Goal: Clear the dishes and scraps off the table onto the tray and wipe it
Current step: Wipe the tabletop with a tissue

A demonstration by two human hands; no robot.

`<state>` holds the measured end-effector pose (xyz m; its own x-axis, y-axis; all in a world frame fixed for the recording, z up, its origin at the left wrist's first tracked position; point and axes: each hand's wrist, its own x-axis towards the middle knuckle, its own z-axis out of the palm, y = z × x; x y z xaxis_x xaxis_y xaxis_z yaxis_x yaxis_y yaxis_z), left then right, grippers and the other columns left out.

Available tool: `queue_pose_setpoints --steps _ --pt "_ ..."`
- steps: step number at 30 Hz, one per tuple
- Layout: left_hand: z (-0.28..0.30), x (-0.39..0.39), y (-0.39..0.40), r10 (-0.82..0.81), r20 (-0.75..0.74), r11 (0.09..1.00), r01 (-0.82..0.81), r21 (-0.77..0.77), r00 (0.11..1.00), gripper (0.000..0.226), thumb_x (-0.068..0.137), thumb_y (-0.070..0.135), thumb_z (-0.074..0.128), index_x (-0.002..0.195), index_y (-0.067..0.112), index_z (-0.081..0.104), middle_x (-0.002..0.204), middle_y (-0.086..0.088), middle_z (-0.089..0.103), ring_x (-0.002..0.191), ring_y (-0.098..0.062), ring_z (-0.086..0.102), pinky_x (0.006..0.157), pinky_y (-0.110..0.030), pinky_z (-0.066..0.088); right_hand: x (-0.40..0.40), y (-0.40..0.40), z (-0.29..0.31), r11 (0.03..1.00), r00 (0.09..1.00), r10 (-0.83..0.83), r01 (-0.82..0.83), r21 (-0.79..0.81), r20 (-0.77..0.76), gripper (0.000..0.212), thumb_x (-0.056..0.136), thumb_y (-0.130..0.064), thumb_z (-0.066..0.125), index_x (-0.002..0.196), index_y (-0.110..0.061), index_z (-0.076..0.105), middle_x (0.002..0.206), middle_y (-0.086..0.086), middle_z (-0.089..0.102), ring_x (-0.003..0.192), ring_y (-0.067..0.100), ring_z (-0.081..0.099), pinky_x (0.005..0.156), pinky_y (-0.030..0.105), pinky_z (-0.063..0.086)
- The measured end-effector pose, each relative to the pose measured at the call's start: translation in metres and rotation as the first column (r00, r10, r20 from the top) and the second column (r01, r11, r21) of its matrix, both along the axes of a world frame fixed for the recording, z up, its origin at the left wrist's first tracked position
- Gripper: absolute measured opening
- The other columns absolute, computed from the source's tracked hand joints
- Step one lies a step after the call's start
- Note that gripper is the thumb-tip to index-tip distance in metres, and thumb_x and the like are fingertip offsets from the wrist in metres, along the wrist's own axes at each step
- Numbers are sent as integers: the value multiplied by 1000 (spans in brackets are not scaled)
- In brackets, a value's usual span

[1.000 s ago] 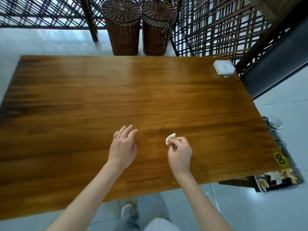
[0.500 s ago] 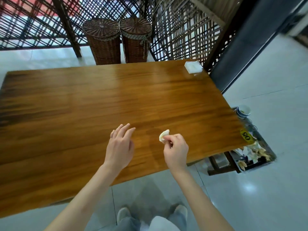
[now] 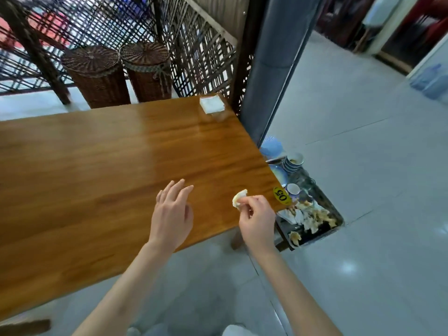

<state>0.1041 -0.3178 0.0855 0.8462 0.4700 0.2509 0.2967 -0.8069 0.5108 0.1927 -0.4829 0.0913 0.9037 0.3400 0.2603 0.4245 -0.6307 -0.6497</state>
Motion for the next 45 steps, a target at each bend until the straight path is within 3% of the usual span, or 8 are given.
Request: queue_pose_setpoints --steps 7,10,13,20,23,28,38,45 --pt "-10 75 -86 -16 -15 1000 15 -24 1000 39 84 -1 56 123 6 59 135 -15 51 131 -34 39 109 -48 29 71 -82 -7 999 999 -30 30 25 13 16 82 5 62 88 -5 72 83 7 65 74 10 52 70 1 33" --pt "-20 108 -110 -34 -52 999 32 -30 998 39 85 0 57 123 7 59 136 -14 50 132 -33 39 108 -47 29 103 -104 -16 998 999 -46 46 30 5 18 81 7 60 89 -4 71 85 9 67 78 18 60 73 13 39" --pt "-31 142 -125 -45 -85 999 42 -35 995 39 85 1 56 124 7 59 136 -14 50 132 -32 38 109 -48 28 138 -122 -24 997 997 -71 71 30 -1 18 80 9 60 88 -3 71 85 9 67 75 13 56 73 8 35" --pt "-48 237 -155 -67 -109 995 58 -85 992 38 87 2 55 125 7 58 137 -15 49 133 -32 37 110 -46 25 224 -162 -41 993 987 -121 119 -24 -102 22 80 10 56 85 -7 71 83 1 58 75 11 54 70 9 39" --pt "-54 275 -170 -70 -119 992 56 -114 990 37 90 5 53 126 9 57 138 -12 49 135 -29 35 111 -44 22 258 -174 -47 991 983 -130 124 -48 -131 21 79 9 58 83 -6 71 82 -3 55 72 13 57 66 20 47" --pt "-72 315 -200 -76 -183 992 55 -118 980 38 90 8 50 128 13 54 141 -7 46 136 -26 32 112 -41 19 305 -187 -64 989 983 -131 121 -89 -125 17 76 9 62 78 -5 70 82 3 58 68 11 52 61 6 35" --pt "-91 365 -257 66 -245 993 -88 -79 967 39 86 7 58 124 11 58 135 -10 52 132 -27 40 109 -44 26 375 -238 -93 985 970 27 -66 -159 -241 14 76 6 64 77 -7 68 83 2 58 67 10 52 60 5 34" --pt "-117 386 -287 139 -300 980 -174 -92 944 41 85 6 57 126 10 57 136 -13 50 132 -29 38 111 -45 26 412 -270 -127 966 955 81 -145 -213 -285 15 76 6 61 77 -7 68 82 2 60 69 15 55 62 22 44"
